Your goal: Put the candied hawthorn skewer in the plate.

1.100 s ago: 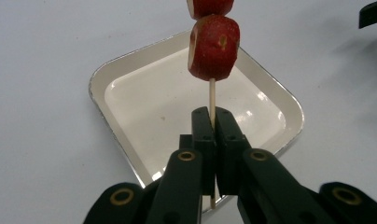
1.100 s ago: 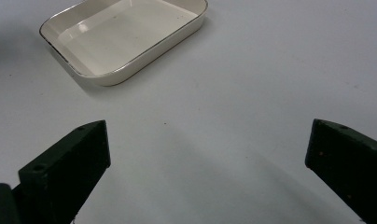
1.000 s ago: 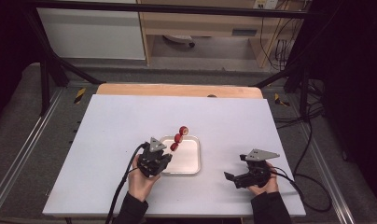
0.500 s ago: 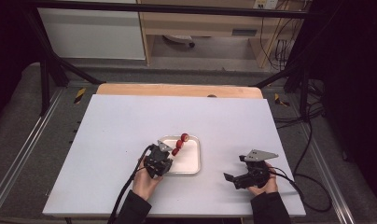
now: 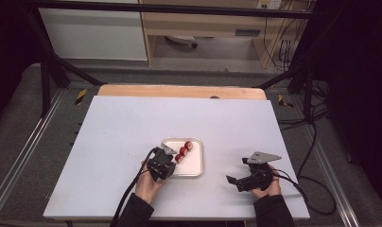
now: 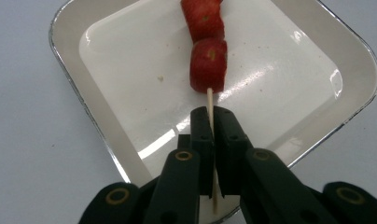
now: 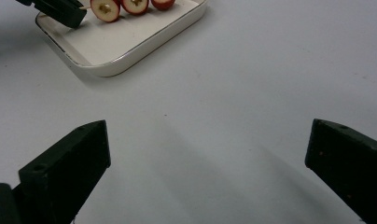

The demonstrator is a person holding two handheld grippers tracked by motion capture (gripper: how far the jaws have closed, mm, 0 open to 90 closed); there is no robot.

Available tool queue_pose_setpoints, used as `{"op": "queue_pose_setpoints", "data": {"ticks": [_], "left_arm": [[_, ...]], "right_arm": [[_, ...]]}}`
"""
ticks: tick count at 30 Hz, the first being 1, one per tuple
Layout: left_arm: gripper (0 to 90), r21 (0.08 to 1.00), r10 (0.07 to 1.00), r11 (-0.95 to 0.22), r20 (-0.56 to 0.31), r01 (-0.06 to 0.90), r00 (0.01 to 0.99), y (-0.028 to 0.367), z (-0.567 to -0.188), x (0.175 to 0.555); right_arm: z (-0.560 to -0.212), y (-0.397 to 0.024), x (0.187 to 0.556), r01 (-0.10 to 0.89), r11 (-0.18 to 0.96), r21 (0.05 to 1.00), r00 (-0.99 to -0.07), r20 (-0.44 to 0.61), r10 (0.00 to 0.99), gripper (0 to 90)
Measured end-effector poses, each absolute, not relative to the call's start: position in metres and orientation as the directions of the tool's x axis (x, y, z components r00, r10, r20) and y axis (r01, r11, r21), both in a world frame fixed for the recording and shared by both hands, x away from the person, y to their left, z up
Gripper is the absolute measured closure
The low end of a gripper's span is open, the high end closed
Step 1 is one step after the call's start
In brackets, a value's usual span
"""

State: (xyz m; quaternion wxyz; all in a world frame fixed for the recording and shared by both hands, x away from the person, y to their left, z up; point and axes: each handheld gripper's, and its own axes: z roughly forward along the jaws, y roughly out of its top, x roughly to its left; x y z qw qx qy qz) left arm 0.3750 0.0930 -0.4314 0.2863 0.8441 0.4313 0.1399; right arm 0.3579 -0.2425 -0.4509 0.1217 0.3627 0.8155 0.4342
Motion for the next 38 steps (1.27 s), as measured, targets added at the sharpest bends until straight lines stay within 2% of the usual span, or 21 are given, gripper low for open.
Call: {"op": "queue_pose_setpoints", "data": {"ticks": [2,6,9,15,18,21,26,30,38], "left_arm": [[80.9,0.622,0.8,-0.463,-0.015,0.631,0.6,0.097,-0.429,0.373],[65.8,0.664,0.771,-0.447,-0.054,0.6,0.635,0.113,-0.421,0.37],[54.3,0.698,0.758,-0.452,-0.028,0.556,0.652,0.126,-0.416,0.365],[32.5,0.761,0.765,-0.412,-0.01,0.501,0.644,0.155,-0.416,0.352],[25.4,0.789,0.778,-0.388,0.005,0.476,0.628,0.17,-0.42,0.342],[16.6,0.797,0.784,-0.351,-0.037,0.492,0.619,0.186,-0.424,0.337],[13.4,0.814,0.797,-0.304,-0.066,0.494,0.6,0.21,-0.433,0.325],[13.6,0.816,0.798,-0.318,-0.045,0.483,0.601,0.213,-0.433,0.319],[13.7,0.81,0.788,-0.309,-0.077,0.499,0.611,0.218,-0.436,0.321]], "right_arm": [[-0.451,-0.243,0.358,0.484,0.361,0.797,-0.708,0.115,0.696,0.6],[-0.45,-0.243,0.358,0.483,0.361,0.798,-0.708,0.114,0.696,0.6],[-0.45,-0.243,0.358,0.484,0.359,0.798,-0.708,0.116,0.696,0.6],[-0.45,-0.244,0.357,0.484,0.356,0.799,-0.706,0.117,0.698,0.6],[-0.449,-0.244,0.357,0.485,0.356,0.799,-0.706,0.117,0.699,0.6],[-0.45,-0.244,0.357,0.487,0.356,0.798,-0.705,0.119,0.699,0.6],[-0.45,-0.243,0.356,0.489,0.361,0.794,-0.708,0.12,0.696,0.5],[-0.451,-0.243,0.356,0.489,0.367,0.791,-0.711,0.119,0.693,0.6],[-0.452,-0.243,0.355,0.49,0.371,0.789,-0.714,0.119,0.69,0.6]]}}
